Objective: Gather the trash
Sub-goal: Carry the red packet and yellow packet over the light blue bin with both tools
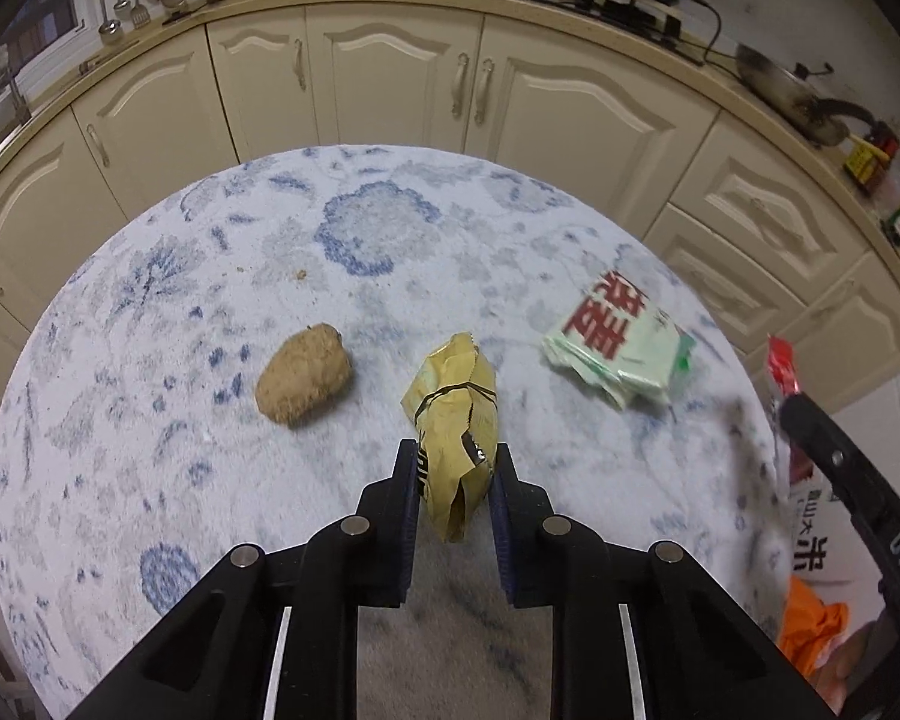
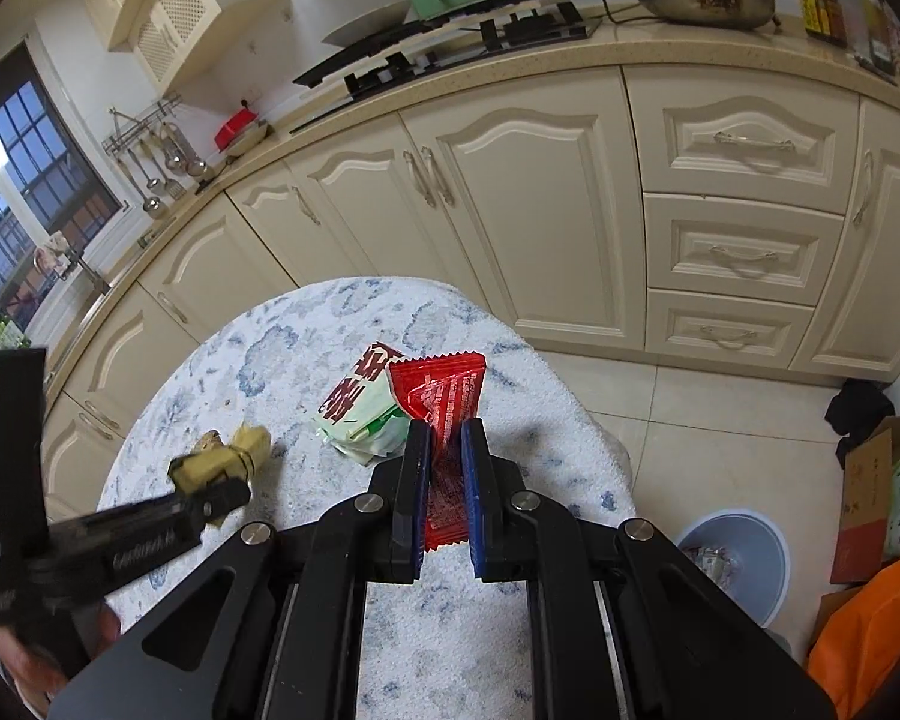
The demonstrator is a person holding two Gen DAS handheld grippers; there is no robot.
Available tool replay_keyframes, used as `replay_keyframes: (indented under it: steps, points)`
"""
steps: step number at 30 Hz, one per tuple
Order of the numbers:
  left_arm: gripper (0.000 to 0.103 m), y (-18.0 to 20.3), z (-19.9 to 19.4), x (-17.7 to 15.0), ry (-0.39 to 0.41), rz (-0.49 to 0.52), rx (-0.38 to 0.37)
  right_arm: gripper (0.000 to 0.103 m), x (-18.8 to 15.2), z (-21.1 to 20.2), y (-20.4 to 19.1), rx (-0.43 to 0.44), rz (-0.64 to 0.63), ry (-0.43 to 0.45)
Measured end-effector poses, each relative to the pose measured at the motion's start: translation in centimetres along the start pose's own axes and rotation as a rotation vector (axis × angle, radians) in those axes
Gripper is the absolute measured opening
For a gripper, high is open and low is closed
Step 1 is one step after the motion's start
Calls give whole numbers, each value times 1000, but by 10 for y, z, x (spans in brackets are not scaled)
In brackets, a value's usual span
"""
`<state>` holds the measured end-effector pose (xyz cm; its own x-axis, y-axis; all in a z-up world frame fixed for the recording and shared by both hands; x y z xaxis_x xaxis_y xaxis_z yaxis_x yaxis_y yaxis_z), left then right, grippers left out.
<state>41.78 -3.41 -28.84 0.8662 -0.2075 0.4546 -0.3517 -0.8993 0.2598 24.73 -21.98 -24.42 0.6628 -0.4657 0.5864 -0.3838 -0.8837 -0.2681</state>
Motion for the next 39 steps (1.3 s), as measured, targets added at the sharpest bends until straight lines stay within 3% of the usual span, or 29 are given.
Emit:
replay_keyframes:
  steps: [10, 18, 28, 39]
  points:
    - [18, 48, -32, -23, -10, 92, -76, 10, -5, -28, 23, -18, 30, 35]
    - [18, 116, -44, -43, -15, 204, -146, 10, -15, -55, 79, -77, 104, 57]
    - [18, 205, -6, -74, -114, 341, -209, 10, -41, -79, 185, -215, 238, 48]
    - [18, 275, 60, -96, -229, 444, -219, 10, -79, -74, 273, -290, 375, -30]
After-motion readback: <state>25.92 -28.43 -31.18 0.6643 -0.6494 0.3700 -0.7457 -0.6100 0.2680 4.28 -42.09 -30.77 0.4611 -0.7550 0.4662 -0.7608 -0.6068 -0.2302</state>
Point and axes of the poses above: each gripper's, at about its wrist camera, not at the fingertips, and z roughly the way its jaws point, y to its right, x to its top, the point moved 6 cm from there along z, roughly the way its jaws point, and after that the axes turned 11 degrees about -x, right-handed, at the moved point
